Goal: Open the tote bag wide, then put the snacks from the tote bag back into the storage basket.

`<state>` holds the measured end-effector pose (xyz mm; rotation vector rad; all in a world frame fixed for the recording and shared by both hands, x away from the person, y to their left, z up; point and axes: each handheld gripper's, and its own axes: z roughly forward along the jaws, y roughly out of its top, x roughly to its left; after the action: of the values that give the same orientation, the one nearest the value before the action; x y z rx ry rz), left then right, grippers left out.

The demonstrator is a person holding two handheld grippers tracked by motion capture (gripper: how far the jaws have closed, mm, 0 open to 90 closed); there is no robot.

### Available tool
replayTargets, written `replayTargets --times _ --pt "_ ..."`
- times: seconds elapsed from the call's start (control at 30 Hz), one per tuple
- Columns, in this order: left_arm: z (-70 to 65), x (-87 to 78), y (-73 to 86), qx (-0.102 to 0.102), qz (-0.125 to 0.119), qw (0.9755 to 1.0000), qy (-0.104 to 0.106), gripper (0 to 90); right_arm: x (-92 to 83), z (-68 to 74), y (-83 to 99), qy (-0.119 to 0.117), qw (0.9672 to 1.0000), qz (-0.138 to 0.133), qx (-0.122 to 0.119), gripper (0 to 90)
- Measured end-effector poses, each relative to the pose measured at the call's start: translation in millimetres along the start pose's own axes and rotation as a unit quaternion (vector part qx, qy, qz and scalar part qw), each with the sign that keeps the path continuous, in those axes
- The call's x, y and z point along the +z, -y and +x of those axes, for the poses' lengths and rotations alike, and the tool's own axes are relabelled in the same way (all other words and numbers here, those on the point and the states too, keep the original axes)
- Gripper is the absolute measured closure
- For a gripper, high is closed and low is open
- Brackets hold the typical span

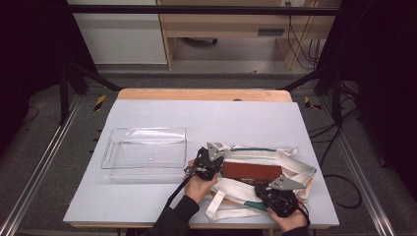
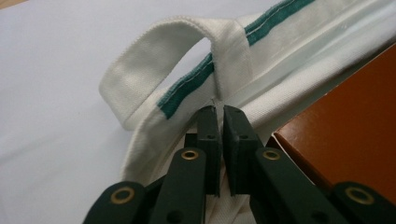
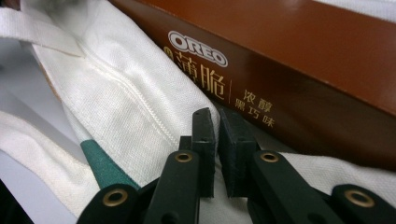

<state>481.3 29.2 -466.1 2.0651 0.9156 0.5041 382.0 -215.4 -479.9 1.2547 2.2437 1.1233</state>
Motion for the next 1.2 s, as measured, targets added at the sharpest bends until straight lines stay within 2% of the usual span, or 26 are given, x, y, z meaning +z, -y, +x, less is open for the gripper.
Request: replayTargets --times 0.17,0.23,0.33,0.43,0.5,0.57,0.77,0.9,1.0,1.03,1.1,1.2 --pt "2.9 -13.8 0.8 -0.017 -0.035 0.9986 0.035 78.6 -8.3 1.4 -5.2 0.003 0.9994 -0.033 -0.002 74.3" --pt "3.4 -21.2 0.3 -0.011 -0.047 0.9982 0.036 76.1 -13.7 1.4 -8.3 0.008 0.9988 -0.048 -0.006 70.7" --pt "4.7 -29.4 -0.9 -0.01 -0.06 0.9965 0.058 70.6 -23.1 0.2 -11.9 0.021 0.9972 -0.072 -0.005 64.5" --pt "4.5 -38.2 -3.4 -0.003 -0.07 0.9956 0.062 67.7 -30.7 -3.5 -13.4 0.035 0.9951 -0.093 0.0 58.4" --pt "4.6 -42.9 -5.7 0.004 -0.08 0.9934 0.081 65.1 -33.8 -5.9 -13.4 0.041 0.9941 -0.1 0.004 55.8" --pt "2.6 -47.6 -8.2 0.015 -0.078 0.9918 0.1 61.6 -36.7 -8.5 -13.4 0.047 0.9931 -0.107 0.008 52.4" --pt "-9.3 -50.6 -16.7 0.058 -0.072 0.9871 0.131 52.3 -45.2 -17.0 -12.4 0.068 0.9893 -0.128 0.019 41.8" --pt "-20.2 -46.7 -23.2 0.091 -0.059 0.9848 0.136 43.4 -50.6 -22.5 -11.0 0.081 0.9866 -0.139 0.026 37.8" --pt "-26.8 -39.6 -27.7 0.118 -0.037 0.9822 0.141 37.2 -54.1 -25.3 -10.4 0.087 0.9854 -0.144 0.028 37.5" --pt "-29.0 -36.3 -28.7 0.133 -0.025 0.9807 0.141 35.8 -54.6 -25.6 -10.4 0.088 0.985 -0.145 0.03 37.6" --pt "-31.4 -32.2 -29.2 0.149 -0.009 0.9786 0.141 33.6 -55.6 -26.7 -10.1 0.089 0.9848 -0.146 0.033 37.7" --pt "-33.1 -27.4 -28.2 0.163 0.002 0.9752 0.149 32.6 -55.5 -27.8 -9.4 0.09 0.9849 -0.145 0.033 37.8"
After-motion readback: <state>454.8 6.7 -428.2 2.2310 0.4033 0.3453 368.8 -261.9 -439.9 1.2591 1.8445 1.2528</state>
